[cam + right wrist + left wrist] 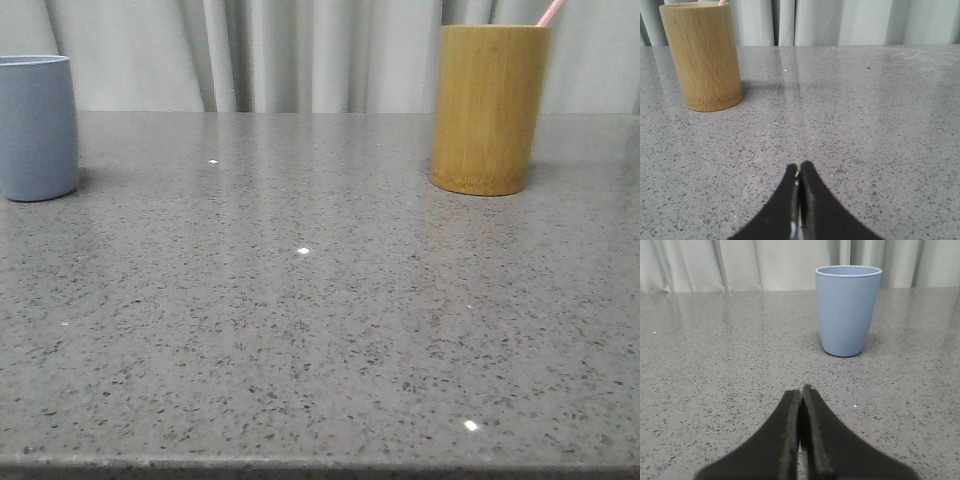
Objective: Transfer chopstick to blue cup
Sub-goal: 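Move the left gripper toward the light blue cup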
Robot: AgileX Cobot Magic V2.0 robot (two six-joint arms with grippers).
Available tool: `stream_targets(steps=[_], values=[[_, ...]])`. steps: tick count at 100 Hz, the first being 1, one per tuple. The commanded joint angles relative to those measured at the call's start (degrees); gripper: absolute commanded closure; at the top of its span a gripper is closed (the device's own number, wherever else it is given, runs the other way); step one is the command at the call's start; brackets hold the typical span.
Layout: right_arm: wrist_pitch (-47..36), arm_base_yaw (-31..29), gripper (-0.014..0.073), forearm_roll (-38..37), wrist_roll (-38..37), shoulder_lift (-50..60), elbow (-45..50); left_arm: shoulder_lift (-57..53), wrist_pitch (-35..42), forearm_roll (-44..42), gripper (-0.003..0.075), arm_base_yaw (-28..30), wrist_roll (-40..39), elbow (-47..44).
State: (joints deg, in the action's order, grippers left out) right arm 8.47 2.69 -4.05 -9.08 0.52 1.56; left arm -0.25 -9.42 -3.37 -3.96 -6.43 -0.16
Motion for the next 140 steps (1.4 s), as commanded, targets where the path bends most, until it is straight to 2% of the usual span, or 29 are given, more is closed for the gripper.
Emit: stream_targets(steps=[1, 60, 70, 80, 85, 91, 106, 122, 140], values=[[-5.1, -0.4, 0.0662, -0.1, 0.3, 0.8, 0.0, -2.0, 4.8, 0.5, 0.0739, 0.2, -0.4, -0.5], [-5.1, -0.4, 0.0662, -0.1, 0.3, 0.8, 0.0, -2.0, 5.0, 0.5, 0.0739, 0.2, -0.4, -0.5], [-8.5, -0.4, 0.0662, -0.2, 0.3, 0.8, 0.0, -2.0, 6.6, 1.0, 0.0739, 0.2, -0.4, -0.4], [-14.8, -0.4, 0.0662, -0.2, 0.2, 0.8, -0.2, -1.9, 5.5, 6.5, 0.0739, 0.2, -0.6, 1.1], [-15.0, -0.4, 0.0662, -0.2, 0.1, 0.8, -1.2, -1.8, 4.4, 7.5, 0.0739, 0.2, -0.6, 2.3], [-12.5, -0.4, 0.0662, -0.2, 0.1, 0.8, -3.6, -0.8, 4.4, 8.0, 0.0739, 0.2, -0.6, 3.7], [0.8, -0.4, 0.0662, -0.2, 0.1, 0.1, -12.3, 3.4, 1.9, 9.8, 0.0739, 0.2, -0.6, 10.4], [12.9, -0.4, 0.0662, -0.2, 0.1, -5.7, -23.0, 12.4, -12.3, 11.4, 0.0739, 0.2, -0.6, 22.3], [22.2, -0.4, 0.0662, -0.2, 0.2, -16.2, -34.9, 24.7, -26.7, 11.9, 0.0739, 0.2, -0.6, 38.5]])
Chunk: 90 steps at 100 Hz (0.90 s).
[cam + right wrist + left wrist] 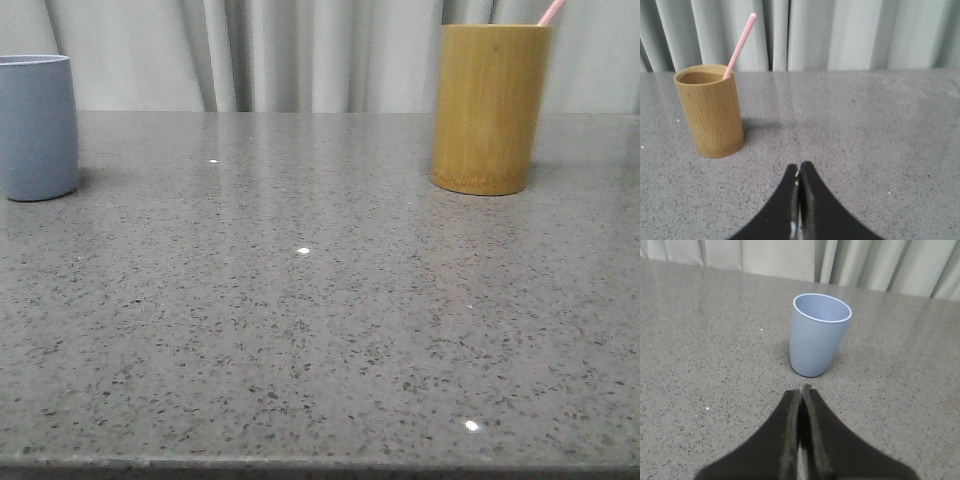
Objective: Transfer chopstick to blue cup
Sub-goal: 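Move the left gripper toward the light blue cup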
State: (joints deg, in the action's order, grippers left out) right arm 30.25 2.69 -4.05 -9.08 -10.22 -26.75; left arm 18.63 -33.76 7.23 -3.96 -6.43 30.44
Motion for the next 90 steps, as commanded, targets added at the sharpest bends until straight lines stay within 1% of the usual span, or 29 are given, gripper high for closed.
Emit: stream_targets(steps=[1, 12, 24, 37, 55, 64, 69, 76, 81, 83, 88, 90], values=[[1.2, -0.4, 0.0662, -0.2, 0.2, -5.9, -7.1, 6.3, -2.8, 1.3, 0.0739, 0.2, -0.6, 9.1], [8.0, -0.4, 0.0662, -0.2, 0.2, -12.1, -14.8, 12.1, -8.5, 1.9, 0.0739, 0.2, -0.5, 16.8], [12.9, -0.4, 0.0662, -0.2, 0.2, -17.5, -20.8, 16.0, -10.8, 1.9, 0.0739, 0.2, -0.5, 21.8], [13.2, -0.4, 0.0662, -0.2, 0.2, -20.6, -22.3, 18.1, -11.8, 1.9, 0.0739, 0.2, -0.3, 22.9], [13.4, -0.4, 0.0662, -0.2, 0.2, -21.6, -22.3, 19.0, -14.0, 1.9, 0.0739, 0.2, 0.3, 22.9], [13.1, -0.4, 0.0641, -0.2, 0.2, -21.7, -22.3, 19.0, -14.1, 1.9, 0.0737, 0.2, 1.5, 22.9], [13.0, -0.4, 0.0603, -0.2, 0.2, -21.7, -22.3, 19.0, -14.1, 1.9, 0.0724, 0.2, 1.6, 22.9], [12.6, -0.4, 0.0510, -0.2, 0.2, -21.7, -22.3, 19.0, -14.1, 2.2, 0.0661, 0.2, 1.8, 22.9], [12.4, -0.4, 0.0407, -0.2, 0.2, -21.7, -22.3, 19.0, -14.0, 2.3, 0.0573, 0.2, 2.3, 22.9], [12.3, -0.4, 0.0378, -0.2, 0.2, -21.7, -22.3, 19.0, -14.0, 2.5, 0.0545, 0.2, 2.6, 22.9], [12.2, -0.4, 0.0260, -0.2, 0.2, -21.7, -22.3, 19.0, -14.0, 2.5, 0.0426, 0.2, 2.7, 22.9], [12.2, -0.4, 0.0218, -0.2, 0.2, -21.7, -22.3, 19.0, -13.9, 2.5, 0.0395, 0.2, 2.7, 22.9]])
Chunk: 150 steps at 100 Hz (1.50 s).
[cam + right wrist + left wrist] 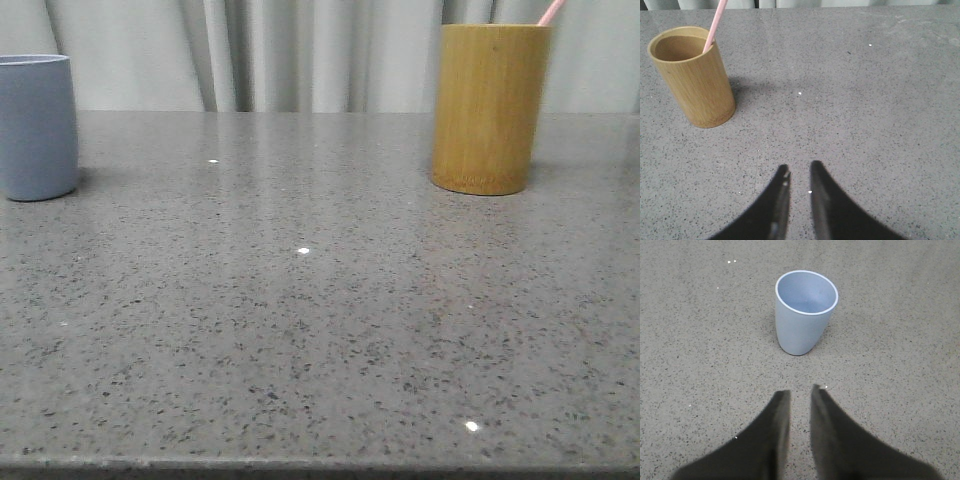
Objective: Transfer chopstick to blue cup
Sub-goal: 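Move the left gripper toward the light blue cup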
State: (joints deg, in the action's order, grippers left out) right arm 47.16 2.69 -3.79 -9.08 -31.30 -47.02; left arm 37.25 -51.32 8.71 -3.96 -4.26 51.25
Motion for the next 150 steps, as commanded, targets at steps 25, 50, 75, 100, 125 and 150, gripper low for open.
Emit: stream_targets(steps=[25, 50, 75, 100, 125, 150], values=[[-4.7, -0.4, 0.0055, -0.4, 0.2, -0.6, -2.0, 0.4, 5.1, 1.5, 0.0226, 0.2, 0.5, 2.0], [-5.3, -0.4, 0.0055, -0.4, 0.2, -0.6, -2.0, 9.7, 6.1, 1.0, 0.0228, 0.2, 2.1, 7.4], [-5.0, -0.4, 0.0055, -0.4, 0.2, -0.6, -2.0, 28.2, 5.9, -1.4, 0.0228, 0.2, 2.1, 20.0], [-4.3, -0.4, 0.0055, -0.4, 0.2, -0.6, -2.0, 41.0, 3.0, -2.2, 0.0228, 0.2, 2.5, 28.3], [-4.2, -0.4, 0.0055, -0.4, 0.2, -0.6, -2.0, 48.8, 3.2, -4.1, 0.0228, 0.2, 2.5, 29.7], [-4.2, -0.4, 0.0055, -0.4, 0.2, -0.6, -2.0, 52.0, 3.7, -4.1, 0.0277, 0.2, 2.5, 29.7]])
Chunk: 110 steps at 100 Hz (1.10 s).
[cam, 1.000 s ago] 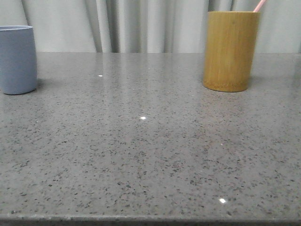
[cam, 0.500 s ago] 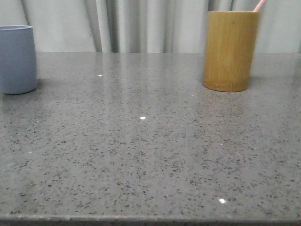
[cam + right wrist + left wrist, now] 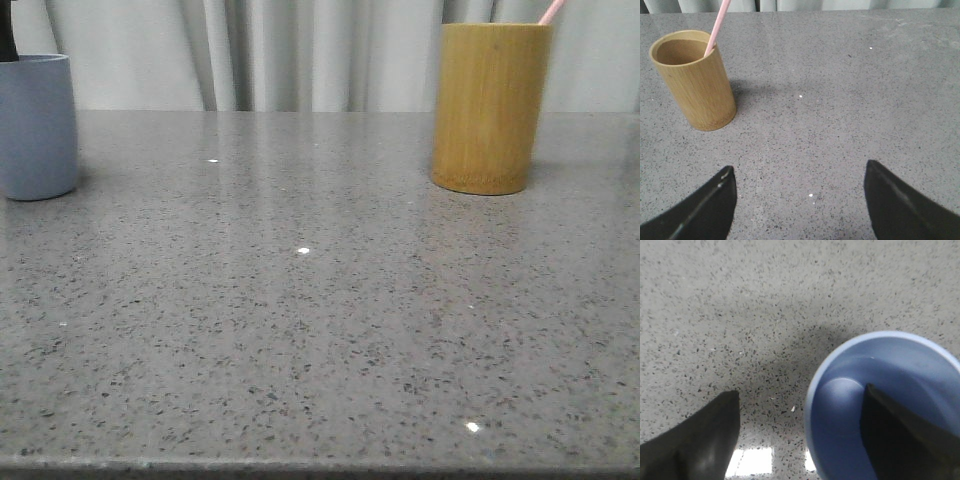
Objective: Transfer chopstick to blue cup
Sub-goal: 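Move the left gripper toward the light blue cup, then grasp the blue cup rim with the left gripper and lift it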
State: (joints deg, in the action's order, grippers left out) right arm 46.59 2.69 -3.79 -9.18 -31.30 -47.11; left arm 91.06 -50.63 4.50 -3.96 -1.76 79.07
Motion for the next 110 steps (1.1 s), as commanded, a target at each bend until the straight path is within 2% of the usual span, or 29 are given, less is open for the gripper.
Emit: stream_targets(steps=[1, 11, 18, 25, 48, 88, 110], values=[[-3.6, -0.4, 0.0055, -0.4, 0.3, -0.6, -1.9, -1.8, 3.1, 0.1, 0.0283, 0.2, 0.0, 1.9], [-3.6, -0.4, 0.0055, -0.4, 0.3, -0.6, -1.9, -1.8, 3.6, 0.1, 0.0416, 0.2, 0.0, 1.9], [-3.6, -0.4, 0.0055, -0.4, 0.3, -0.6, -1.9, -1.8, 3.6, 0.1, 0.0563, 0.2, 0.0, 1.9], [-3.6, -0.4, 0.0055, -0.4, 0.3, -0.6, -1.9, -1.8, 3.7, 0.5, 0.0743, 0.2, 0.0, 1.9], [-3.6, -0.4, 0.0055, -0.4, 0.3, -0.6, -1.9, -1.8, 1.2, 5.1, 0.0739, -1.1, 1.3, 4.9], [-3.6, -0.4, 0.0055, -0.4, 0.3, -0.6, -1.9, 2.7, -1.2, 5.0, 0.0739, -16.2, 1.8, 19.4], [-3.6, -0.4, 0.0055, -0.4, 0.3, -0.6, -1.9, 8.9, -2.5, 4.8, 0.0739, -21.6, 1.8, 24.2]])
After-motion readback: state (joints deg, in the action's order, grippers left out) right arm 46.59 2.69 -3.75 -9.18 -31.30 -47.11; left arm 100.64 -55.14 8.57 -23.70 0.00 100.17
